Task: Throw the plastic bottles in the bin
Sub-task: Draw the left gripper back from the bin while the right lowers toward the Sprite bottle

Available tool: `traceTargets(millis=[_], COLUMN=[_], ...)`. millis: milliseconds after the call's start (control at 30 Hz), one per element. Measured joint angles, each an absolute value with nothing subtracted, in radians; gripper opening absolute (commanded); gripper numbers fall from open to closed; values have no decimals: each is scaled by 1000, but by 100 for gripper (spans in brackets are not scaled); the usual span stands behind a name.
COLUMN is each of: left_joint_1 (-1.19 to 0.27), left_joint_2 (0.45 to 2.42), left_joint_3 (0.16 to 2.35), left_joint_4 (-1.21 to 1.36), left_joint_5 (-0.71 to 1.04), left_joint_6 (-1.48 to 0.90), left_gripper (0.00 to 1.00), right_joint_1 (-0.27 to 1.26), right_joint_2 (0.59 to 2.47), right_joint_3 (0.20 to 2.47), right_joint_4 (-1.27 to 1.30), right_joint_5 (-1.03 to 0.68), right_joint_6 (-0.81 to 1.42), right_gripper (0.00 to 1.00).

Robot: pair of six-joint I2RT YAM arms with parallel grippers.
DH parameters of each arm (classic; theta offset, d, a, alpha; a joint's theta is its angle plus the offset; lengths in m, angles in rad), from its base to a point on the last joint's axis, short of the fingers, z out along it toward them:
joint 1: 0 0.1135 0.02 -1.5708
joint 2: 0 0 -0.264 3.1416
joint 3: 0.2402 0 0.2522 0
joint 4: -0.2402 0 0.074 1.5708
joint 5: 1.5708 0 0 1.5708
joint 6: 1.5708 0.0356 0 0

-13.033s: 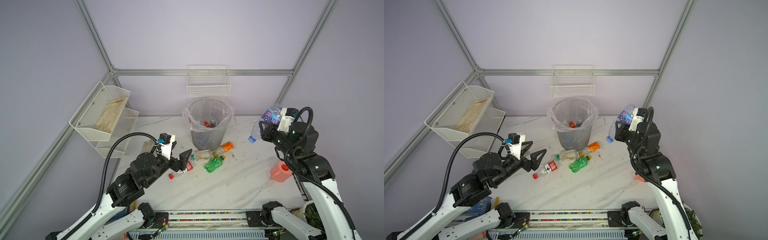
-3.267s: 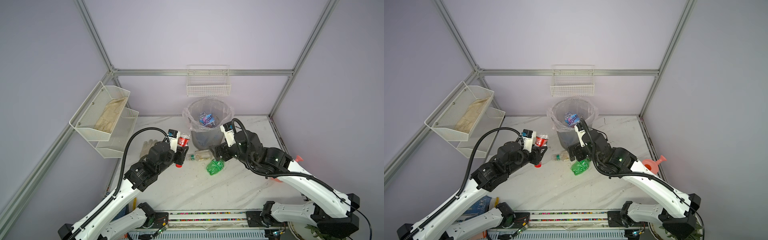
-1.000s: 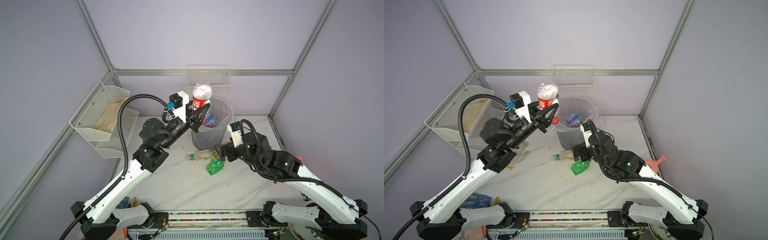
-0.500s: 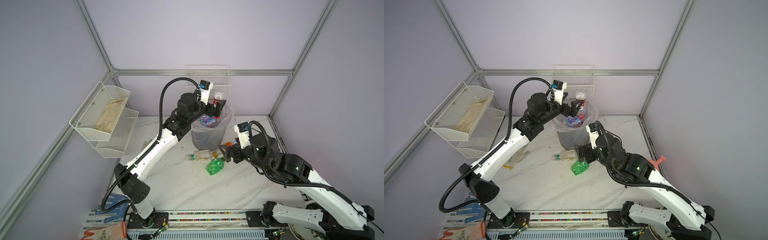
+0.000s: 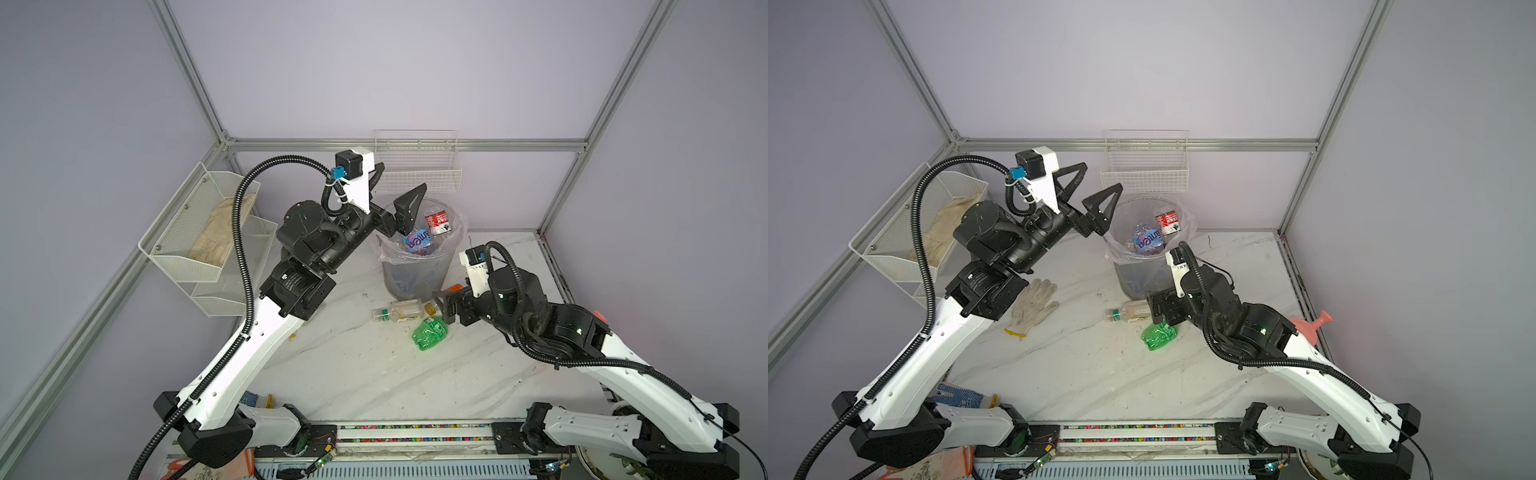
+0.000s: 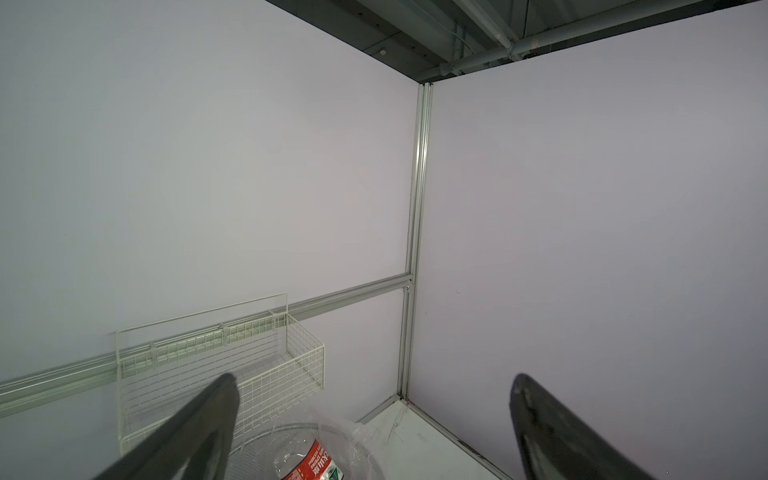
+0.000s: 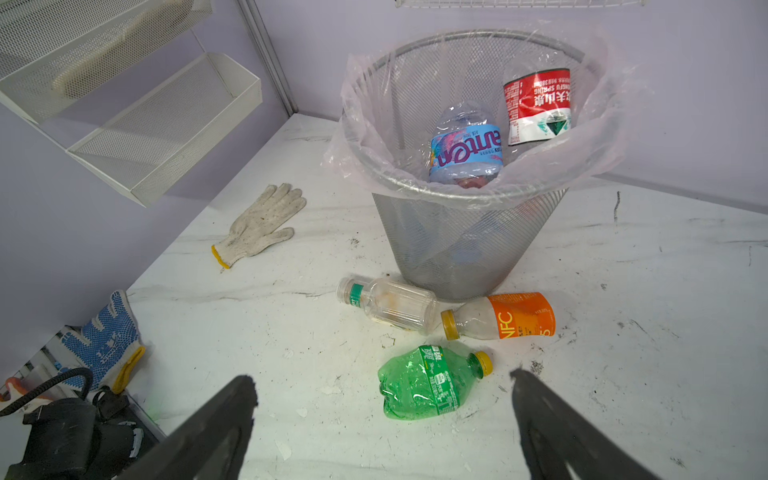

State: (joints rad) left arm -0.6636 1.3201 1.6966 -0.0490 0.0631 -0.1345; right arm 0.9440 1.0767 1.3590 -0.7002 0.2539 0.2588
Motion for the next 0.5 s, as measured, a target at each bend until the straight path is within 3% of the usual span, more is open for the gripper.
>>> traceTargets(millis=[500], left_joint_1=[-702], left_joint_2=[1171], left_joint_3=[1554], left_joint_4=[-64], left_joint_5=[54], left_joint_6=[-134], left_gripper=[99], right_joint_1=[944], right_joint_2=[1102], right_joint_3=[1359], right_joint_4=[-701], right_joint_5=[274], right_joint_6=[273], right_gripper=[98])
